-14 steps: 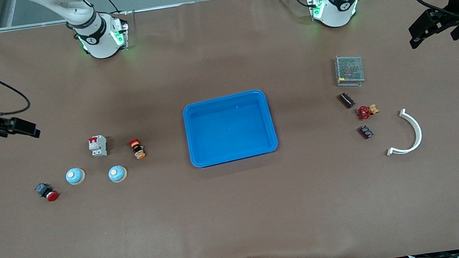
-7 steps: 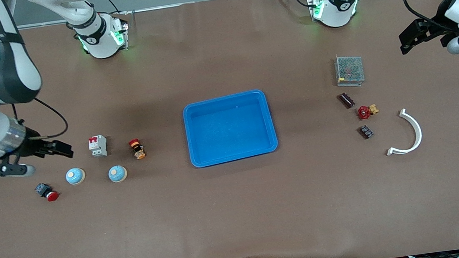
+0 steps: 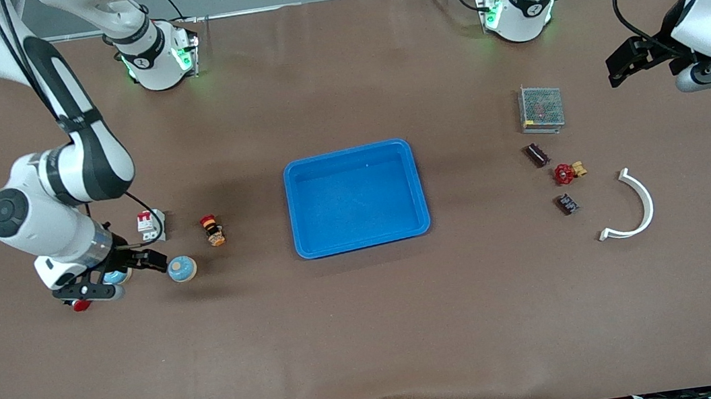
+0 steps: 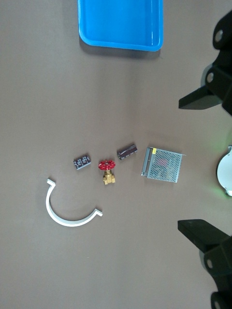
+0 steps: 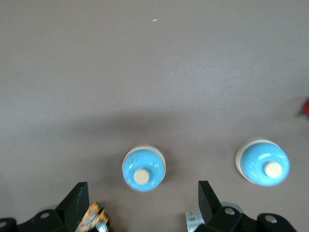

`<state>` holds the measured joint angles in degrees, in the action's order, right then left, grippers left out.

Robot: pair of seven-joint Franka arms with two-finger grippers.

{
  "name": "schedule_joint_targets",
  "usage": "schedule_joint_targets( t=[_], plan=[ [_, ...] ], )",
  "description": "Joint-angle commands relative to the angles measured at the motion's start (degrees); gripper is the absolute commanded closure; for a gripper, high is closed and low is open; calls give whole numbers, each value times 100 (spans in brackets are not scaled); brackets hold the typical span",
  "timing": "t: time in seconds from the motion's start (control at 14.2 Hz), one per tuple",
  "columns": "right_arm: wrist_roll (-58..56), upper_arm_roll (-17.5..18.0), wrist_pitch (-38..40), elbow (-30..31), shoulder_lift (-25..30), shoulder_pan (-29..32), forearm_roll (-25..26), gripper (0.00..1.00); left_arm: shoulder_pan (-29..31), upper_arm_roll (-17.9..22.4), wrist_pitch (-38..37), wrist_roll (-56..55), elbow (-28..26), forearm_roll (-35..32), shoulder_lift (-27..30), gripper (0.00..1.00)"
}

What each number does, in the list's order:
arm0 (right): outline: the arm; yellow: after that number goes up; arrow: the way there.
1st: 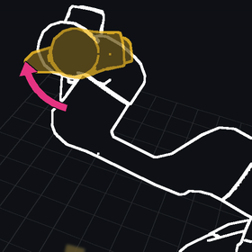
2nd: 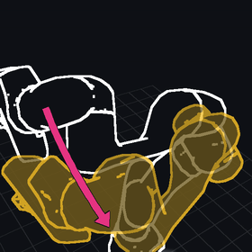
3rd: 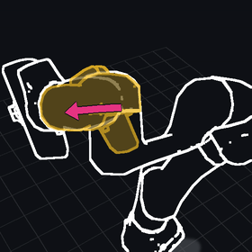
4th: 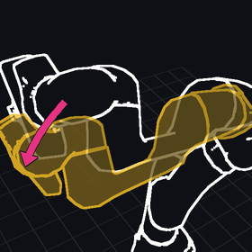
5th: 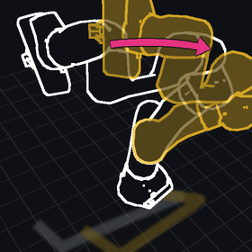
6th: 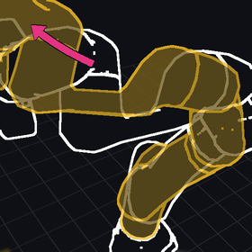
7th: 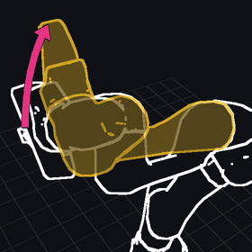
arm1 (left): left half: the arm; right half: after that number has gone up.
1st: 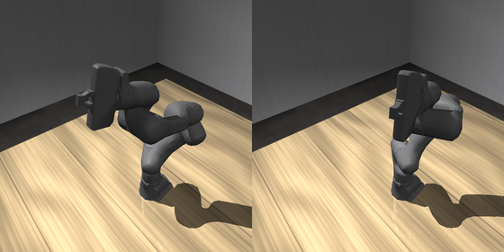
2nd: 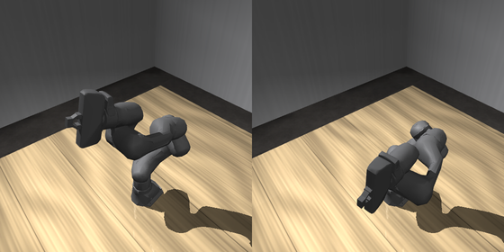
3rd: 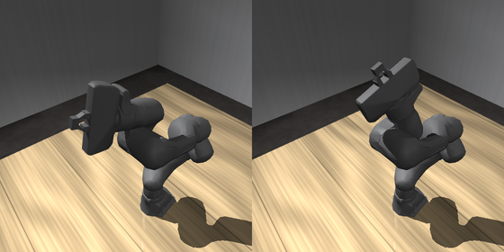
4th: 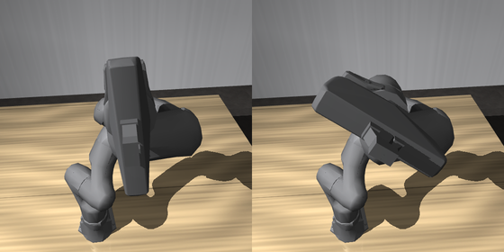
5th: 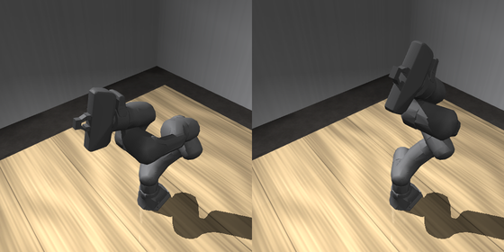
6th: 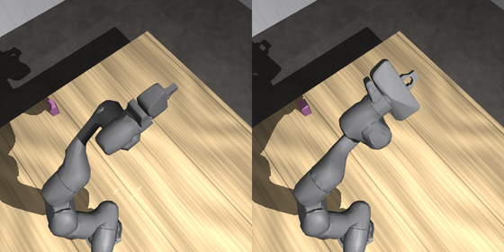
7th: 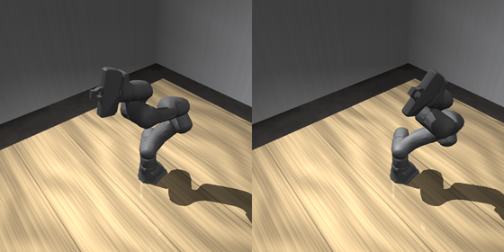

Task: Place electrolytic capacitor and blue bell in tray
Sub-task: 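Reach the right gripper down to a blue bell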

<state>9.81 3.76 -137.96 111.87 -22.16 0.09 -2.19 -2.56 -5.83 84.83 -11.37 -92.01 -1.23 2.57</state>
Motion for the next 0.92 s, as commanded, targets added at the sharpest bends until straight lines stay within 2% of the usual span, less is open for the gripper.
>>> schedule_joint_targets(
  t=[0.0, 0.28, 0.85],
  plan=[
    [109, -24, -248, -227, -437, -35, 34, 0, 45, -41, 235, -67, -176, -53, 33, 0],
    [231, -24, -539, -218, -807, -114, 34, 0, 45, -32, 718, -68, -615, -53, 25, 0],
    [355, -33, -539, -210, -1106, -281, 69, 0, 19, -41, 1596, -76, -1537, -62, -10, 0]
  ],
)
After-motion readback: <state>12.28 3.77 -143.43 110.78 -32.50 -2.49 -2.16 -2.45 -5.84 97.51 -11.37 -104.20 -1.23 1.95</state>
